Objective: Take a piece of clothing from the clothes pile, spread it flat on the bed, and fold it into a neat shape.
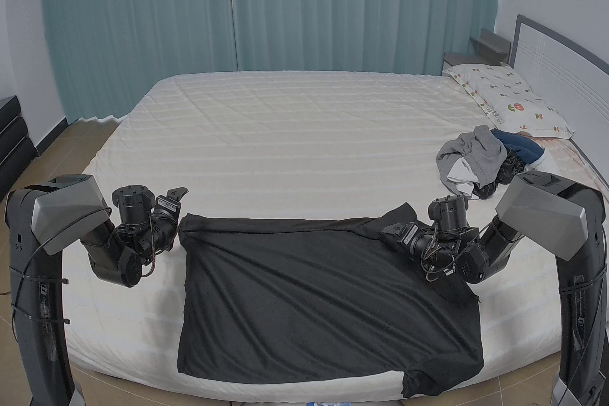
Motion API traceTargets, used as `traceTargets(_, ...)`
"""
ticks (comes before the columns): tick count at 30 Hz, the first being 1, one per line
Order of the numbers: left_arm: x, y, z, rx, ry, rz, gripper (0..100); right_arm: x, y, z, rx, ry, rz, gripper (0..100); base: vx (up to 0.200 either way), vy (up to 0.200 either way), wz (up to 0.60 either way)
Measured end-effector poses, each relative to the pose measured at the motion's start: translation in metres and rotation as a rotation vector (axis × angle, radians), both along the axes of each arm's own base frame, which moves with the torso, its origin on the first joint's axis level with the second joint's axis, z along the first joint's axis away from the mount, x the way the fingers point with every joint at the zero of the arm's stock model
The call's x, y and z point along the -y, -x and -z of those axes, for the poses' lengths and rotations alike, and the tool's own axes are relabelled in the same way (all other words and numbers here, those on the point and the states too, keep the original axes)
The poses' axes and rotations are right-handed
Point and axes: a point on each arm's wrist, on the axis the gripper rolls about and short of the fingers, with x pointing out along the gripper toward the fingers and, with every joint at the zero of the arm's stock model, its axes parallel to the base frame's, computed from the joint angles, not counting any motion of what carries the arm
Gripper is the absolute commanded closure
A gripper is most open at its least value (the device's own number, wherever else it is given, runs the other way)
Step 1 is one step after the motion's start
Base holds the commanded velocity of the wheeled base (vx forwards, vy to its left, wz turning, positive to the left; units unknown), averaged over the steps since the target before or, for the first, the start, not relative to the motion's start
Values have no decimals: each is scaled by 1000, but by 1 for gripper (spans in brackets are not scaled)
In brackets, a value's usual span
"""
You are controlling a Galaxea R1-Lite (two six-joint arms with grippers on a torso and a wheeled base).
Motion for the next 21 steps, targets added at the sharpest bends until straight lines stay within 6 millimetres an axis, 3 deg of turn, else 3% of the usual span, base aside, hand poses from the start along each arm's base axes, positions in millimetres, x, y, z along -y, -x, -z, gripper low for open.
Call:
traceTargets(14,0,1,0,-2,0,-1,0,-7,-38,1,34,14,16,0,0,0,0)
traceTargets(21,0,0,0,-1,0,-2,0,-6,-78,-21,243,-14,110,0,0,0,0)
